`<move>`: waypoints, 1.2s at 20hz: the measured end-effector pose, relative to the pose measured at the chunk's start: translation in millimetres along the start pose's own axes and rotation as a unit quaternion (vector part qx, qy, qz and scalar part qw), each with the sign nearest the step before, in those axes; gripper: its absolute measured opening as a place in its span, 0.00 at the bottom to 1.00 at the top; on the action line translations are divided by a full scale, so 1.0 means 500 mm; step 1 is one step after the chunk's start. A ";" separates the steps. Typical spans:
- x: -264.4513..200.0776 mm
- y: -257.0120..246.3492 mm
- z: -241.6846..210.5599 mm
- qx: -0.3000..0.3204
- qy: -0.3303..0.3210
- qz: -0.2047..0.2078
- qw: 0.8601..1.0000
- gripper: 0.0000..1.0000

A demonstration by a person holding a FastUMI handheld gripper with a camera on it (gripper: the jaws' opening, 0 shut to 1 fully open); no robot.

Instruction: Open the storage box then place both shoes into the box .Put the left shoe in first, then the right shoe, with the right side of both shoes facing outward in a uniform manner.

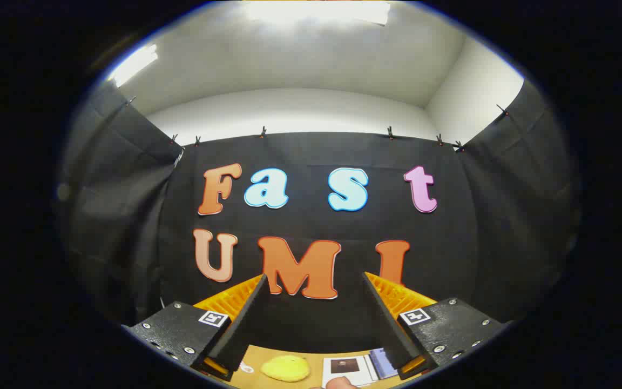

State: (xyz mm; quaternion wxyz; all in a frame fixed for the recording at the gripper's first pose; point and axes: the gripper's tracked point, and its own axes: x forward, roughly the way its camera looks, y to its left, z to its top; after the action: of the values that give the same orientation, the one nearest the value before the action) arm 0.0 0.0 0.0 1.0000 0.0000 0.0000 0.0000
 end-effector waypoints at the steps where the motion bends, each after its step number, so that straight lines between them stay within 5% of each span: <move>1: 0.007 0.015 0.006 0.004 -0.002 0.002 1.000 0.99; 17: 0.026 0.025 0.000 -0.011 0.021 -0.038 0.999 0.99; 24: 0.014 0.058 -0.078 0.016 0.074 -0.011 0.997 0.99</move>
State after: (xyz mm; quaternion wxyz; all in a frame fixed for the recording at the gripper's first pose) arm 7.2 29.0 -39.0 0.9970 0.0158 0.0744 -0.0107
